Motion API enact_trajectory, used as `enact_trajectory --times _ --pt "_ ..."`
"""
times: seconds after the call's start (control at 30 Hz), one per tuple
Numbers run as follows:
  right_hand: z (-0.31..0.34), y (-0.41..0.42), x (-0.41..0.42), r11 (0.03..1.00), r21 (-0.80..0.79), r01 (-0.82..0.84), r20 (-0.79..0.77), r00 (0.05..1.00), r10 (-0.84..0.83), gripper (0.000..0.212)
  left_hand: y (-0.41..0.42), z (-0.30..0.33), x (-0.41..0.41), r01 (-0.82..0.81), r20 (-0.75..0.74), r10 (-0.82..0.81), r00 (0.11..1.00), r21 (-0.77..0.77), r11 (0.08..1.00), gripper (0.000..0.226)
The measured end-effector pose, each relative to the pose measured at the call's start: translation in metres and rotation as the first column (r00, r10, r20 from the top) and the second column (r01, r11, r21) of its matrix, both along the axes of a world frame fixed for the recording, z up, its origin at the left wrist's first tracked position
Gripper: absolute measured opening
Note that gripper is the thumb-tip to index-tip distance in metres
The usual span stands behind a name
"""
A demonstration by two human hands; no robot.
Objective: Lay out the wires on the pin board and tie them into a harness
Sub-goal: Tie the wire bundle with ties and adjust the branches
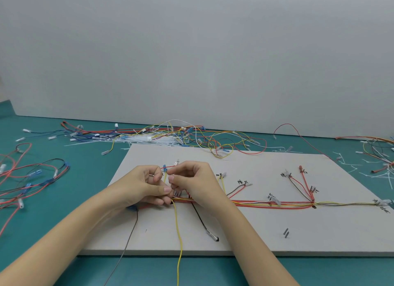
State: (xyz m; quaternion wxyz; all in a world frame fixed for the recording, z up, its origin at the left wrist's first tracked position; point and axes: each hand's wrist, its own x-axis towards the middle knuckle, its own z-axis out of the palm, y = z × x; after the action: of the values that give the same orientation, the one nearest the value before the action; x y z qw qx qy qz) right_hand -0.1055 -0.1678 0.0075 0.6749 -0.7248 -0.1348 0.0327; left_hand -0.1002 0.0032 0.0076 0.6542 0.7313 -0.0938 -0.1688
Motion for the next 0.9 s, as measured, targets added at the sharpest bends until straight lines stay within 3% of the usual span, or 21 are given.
enact_trajectory --times 0.37,0.9 --pt "-0.0016 0.0008 0.0013 1.0 -0.027 -0.001 -0.027 1.0 0.001 0.009 -0.0007 -0.0007 0.0011 -0.008 -0.009 0.008 1.0 -0.006 1.0 0.047" --pt "0.0 -0.0031 0.0045 1.0 0.015 0.027 -0.084 0.996 -0.025 0.016 -0.001 0.0018 -0.0012 -0.006 0.007 0.006 1.0 0.015 1.0 0.048"
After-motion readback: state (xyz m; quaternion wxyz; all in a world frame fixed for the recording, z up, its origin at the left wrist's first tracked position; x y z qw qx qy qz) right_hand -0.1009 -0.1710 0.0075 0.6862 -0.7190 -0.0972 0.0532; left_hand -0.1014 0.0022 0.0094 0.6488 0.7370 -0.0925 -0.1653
